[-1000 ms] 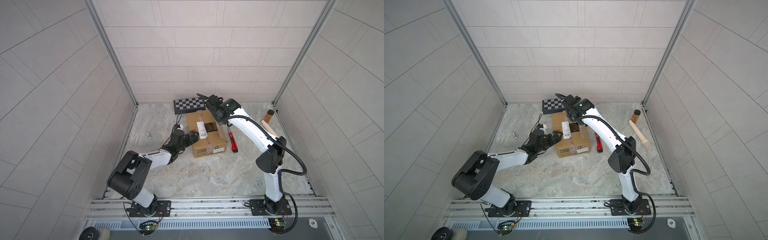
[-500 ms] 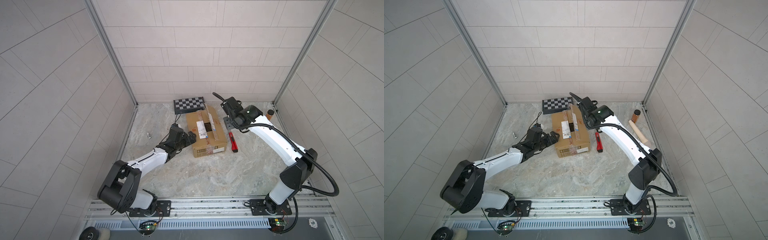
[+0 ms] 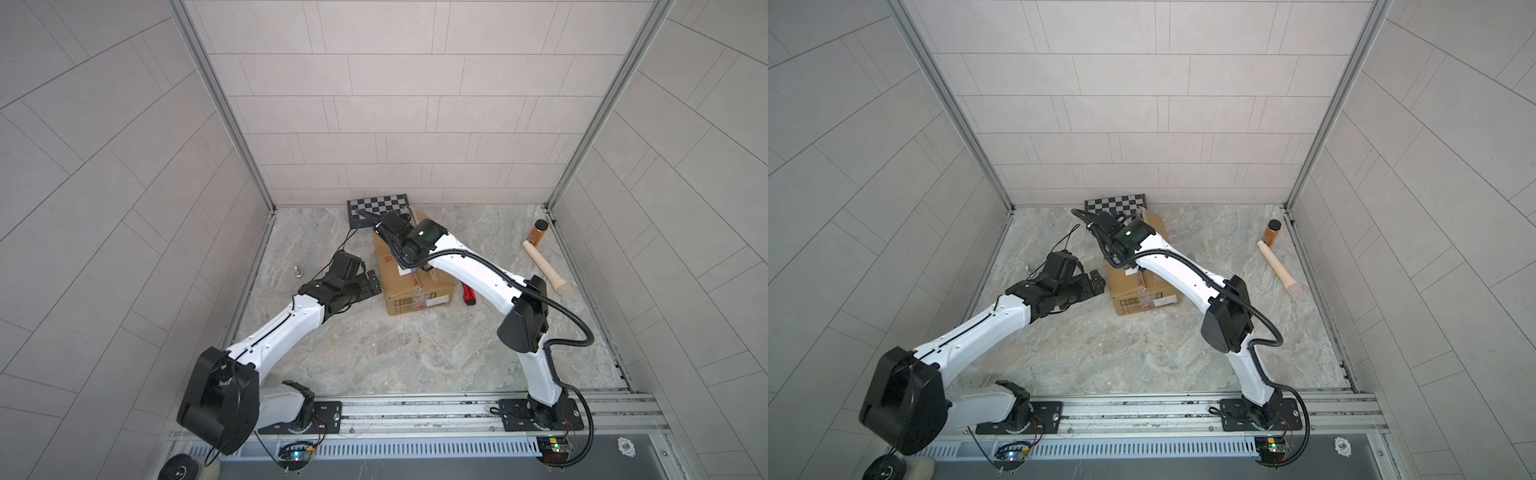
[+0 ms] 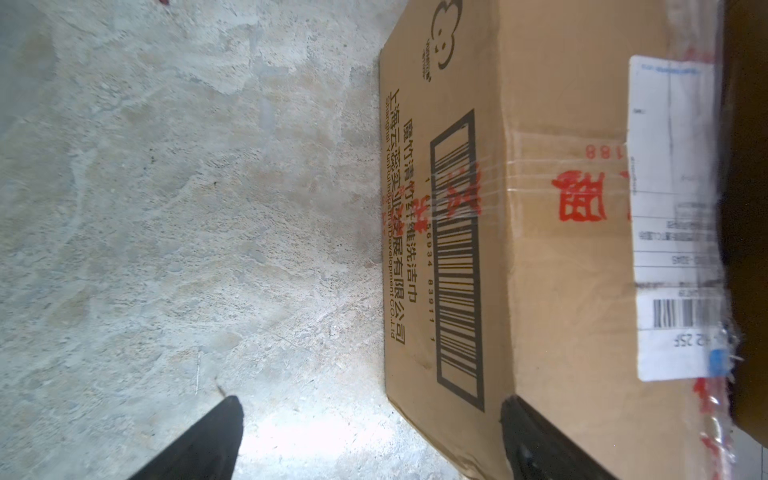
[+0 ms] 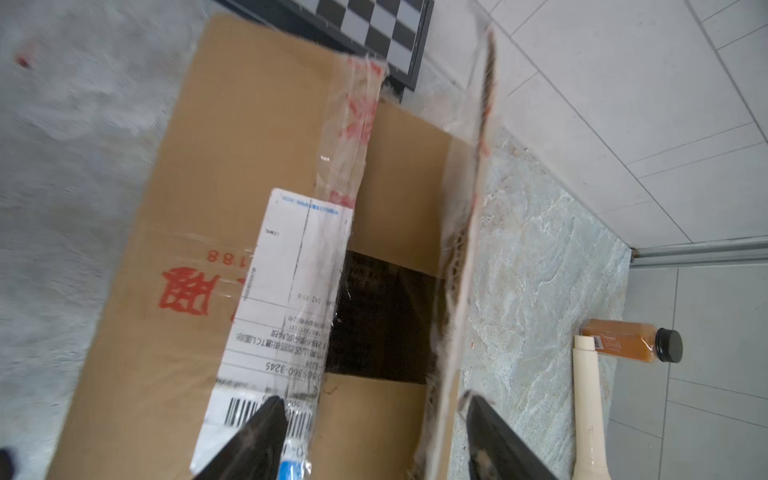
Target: Unpack the express box
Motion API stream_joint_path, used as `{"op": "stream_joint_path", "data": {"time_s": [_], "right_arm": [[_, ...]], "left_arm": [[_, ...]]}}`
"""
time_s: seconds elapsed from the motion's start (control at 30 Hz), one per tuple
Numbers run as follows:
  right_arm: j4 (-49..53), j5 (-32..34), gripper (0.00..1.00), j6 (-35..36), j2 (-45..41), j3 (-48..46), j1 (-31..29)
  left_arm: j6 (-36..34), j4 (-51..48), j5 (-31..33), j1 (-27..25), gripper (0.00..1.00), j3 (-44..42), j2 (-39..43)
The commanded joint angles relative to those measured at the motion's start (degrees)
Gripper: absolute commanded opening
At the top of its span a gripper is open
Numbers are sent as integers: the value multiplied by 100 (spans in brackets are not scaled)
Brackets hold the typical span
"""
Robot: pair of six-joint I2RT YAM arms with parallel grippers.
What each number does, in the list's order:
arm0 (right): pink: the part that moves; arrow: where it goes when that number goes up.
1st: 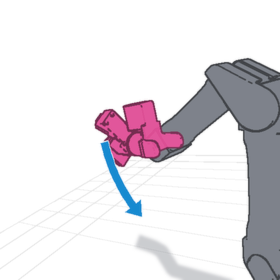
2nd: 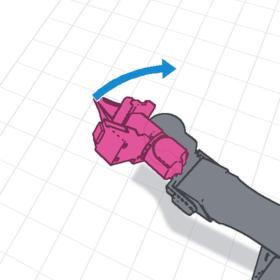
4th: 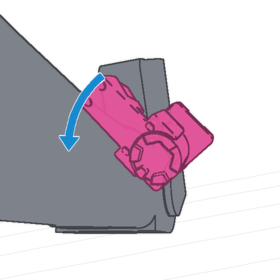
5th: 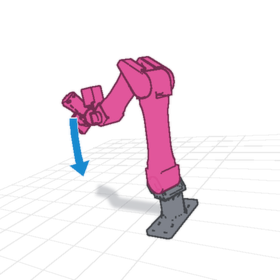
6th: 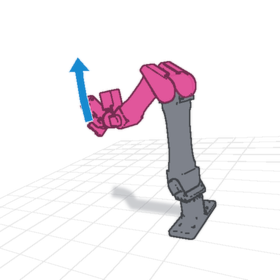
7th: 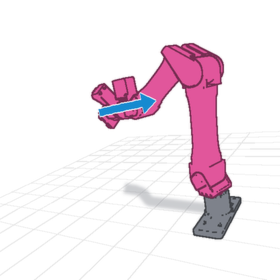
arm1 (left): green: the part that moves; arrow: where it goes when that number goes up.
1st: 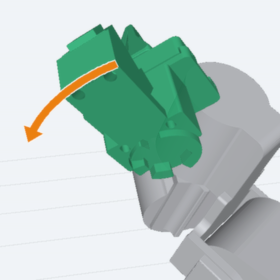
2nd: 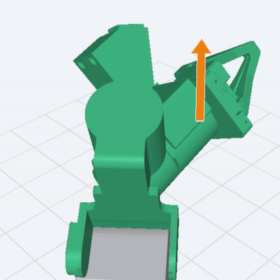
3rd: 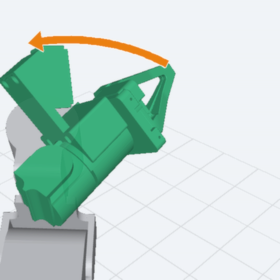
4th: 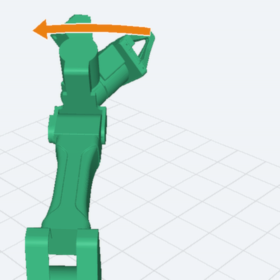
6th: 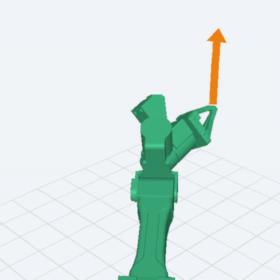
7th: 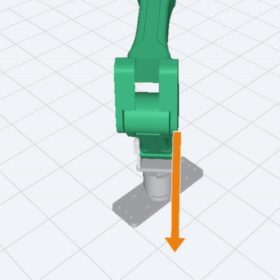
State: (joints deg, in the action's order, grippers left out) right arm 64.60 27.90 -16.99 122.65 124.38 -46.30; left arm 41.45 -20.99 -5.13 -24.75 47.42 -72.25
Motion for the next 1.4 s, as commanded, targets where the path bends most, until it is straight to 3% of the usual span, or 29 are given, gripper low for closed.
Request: {"op": "stream_joint_path", "data": {"time_s": [0.0, 0.23, 0.4, 0.47, 0.53, 0.8, 1.17, 1.37], "right_arm": [[450, 354, 66, -215, -153, 148, 223], [165, 239, 50, -127, -587, -299, 588], [169, 105, 20, -201, -752, -458, 767], [88, -246, 7, -335, -901, -601, 886], [-143, -757, 0, -524, -1160, -849, 994], [-1742, -1925, 0, -1078, -2506, -2530, 1304], [-3381, -2636, 0, -2074, -3595, -4335, 1467], [-4364, -2869, 0, -2726, -3978, -5203, 1473]], "left_arm": [[-184, -406, 154, 40, 100, 312, 213], [-301, -701, 273, 38, 100, 643, 300], [-393, -882, 336, 41, 100, 899, 232], [-428, -1010, 354, 15, 100, 1065, 182], [-492, -1223, 467, -74, 100, 1318, 105], [-949, -2260, 1113, -758, 100, 2891, -771], [-1294, -3235, 1830, -1686, 100, 4789, -2400], [-1338, -3844, 2137, -1967, 100, 5229, -3075]]}}
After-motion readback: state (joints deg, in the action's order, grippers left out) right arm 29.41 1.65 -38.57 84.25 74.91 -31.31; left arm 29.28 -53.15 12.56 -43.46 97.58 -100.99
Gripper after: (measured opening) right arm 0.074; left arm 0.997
